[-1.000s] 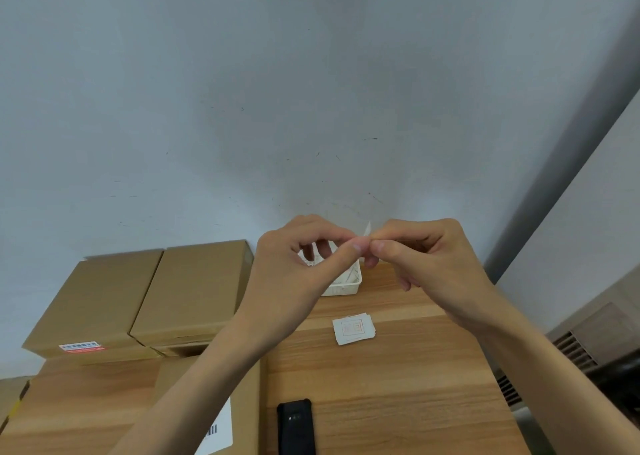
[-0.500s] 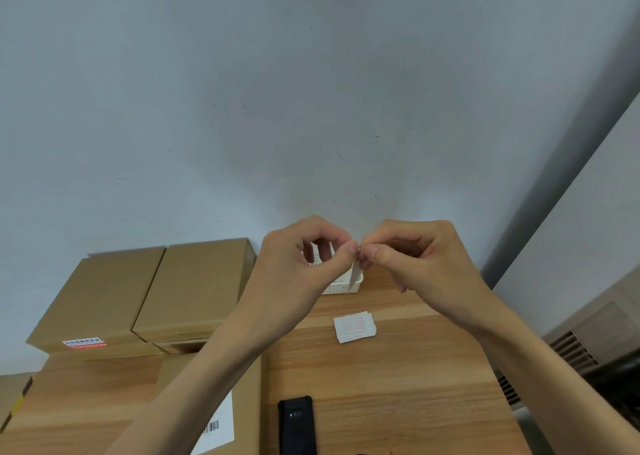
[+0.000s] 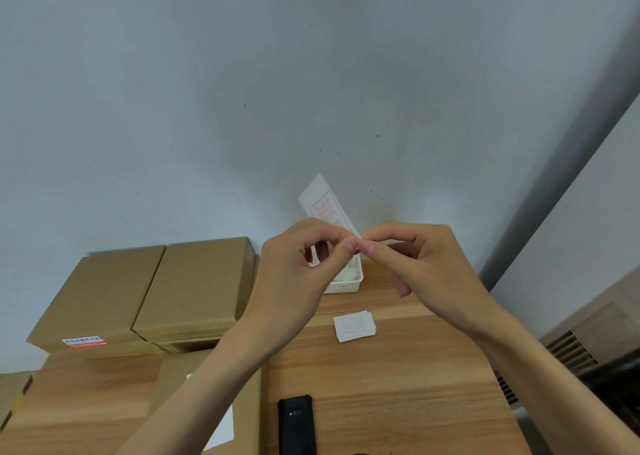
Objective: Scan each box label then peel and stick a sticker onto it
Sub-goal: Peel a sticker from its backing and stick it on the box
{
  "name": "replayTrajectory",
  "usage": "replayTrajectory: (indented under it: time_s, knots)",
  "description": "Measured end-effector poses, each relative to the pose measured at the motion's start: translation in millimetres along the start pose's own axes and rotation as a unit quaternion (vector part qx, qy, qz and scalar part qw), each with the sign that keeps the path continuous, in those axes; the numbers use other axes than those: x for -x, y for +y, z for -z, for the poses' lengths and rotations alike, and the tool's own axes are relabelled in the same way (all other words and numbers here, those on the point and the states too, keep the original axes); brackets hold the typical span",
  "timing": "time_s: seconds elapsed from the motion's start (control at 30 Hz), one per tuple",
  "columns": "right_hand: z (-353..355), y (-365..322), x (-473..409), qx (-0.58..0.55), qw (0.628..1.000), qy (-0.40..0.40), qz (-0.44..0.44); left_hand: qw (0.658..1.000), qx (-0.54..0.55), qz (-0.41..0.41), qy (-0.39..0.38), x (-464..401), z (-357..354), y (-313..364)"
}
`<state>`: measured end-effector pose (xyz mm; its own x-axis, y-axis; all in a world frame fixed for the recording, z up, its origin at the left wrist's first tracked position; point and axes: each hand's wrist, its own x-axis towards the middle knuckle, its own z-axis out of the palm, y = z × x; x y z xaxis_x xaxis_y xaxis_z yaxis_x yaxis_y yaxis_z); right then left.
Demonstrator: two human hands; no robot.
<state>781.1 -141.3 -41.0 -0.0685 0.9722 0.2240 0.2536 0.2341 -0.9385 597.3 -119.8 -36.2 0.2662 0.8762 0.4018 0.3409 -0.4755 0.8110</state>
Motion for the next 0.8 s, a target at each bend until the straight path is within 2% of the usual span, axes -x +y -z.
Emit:
replayTrajectory:
  time_s: [0.17, 0.43, 0.6, 0.8]
  knots:
    - [-3.6, 2.4, -0.9, 0.03, 0.999, 0.013, 0.003, 0.987, -0.132, -0.082, 0.041, 1.2, -5.6, -12.0]
    - [-7.4, 7.0, -1.8, 0.05, 0.998, 0.028, -0.01, 0.982, -0.157, -0.091, 0.043, 1.0, -9.1, -20.3]
    - [-7.7, 14.8, -5.2, 0.052, 0.997, 0.041, -0.036, 0.997, -0.063, 0.008, 0.054, -2.4, -3.2, -22.5]
    - [-4.3, 30.7, -9.3, 0.04, 0.994, 0.067, -0.083, 0.99, 0.007, 0.113, 0.082, -10.7, 9.1, -39.7]
